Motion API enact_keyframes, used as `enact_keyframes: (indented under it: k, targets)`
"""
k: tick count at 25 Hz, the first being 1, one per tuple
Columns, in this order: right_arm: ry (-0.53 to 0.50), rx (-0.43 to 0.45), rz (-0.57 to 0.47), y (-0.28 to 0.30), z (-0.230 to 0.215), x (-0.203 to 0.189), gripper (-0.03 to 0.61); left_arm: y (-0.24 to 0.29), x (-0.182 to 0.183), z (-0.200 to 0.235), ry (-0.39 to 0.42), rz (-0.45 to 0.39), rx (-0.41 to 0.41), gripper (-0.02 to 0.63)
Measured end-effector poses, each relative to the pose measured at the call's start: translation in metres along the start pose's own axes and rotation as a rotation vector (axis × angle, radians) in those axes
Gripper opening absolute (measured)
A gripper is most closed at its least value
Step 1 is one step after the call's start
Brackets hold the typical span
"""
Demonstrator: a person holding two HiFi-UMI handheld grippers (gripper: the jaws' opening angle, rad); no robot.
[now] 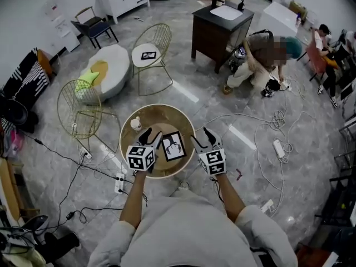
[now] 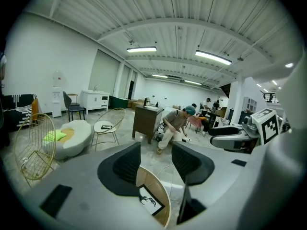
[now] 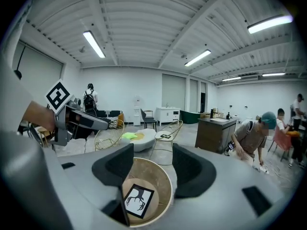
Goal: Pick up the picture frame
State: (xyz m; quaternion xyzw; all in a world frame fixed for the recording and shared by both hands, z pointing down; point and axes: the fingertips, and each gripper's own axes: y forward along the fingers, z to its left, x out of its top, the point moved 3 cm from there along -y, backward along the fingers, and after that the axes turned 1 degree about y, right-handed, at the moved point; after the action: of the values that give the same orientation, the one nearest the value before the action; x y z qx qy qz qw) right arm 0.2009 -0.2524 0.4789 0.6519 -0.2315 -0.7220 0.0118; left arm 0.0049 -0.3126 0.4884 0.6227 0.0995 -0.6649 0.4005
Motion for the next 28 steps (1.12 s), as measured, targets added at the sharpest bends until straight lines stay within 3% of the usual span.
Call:
enact_keyframes:
  k: [12,28]
  targets:
    - [0.017,0.083,0.074,0.057,0.000,-0.012,0.242,0.023,-0.019,0.035,-0.061,0.060,0.056,0.201]
    - [0.077,0.077,0.184,0.095,0.011,-0.062,0.236,0.057,-0.080,0.067,-0.137,0.154,0.026,0.201]
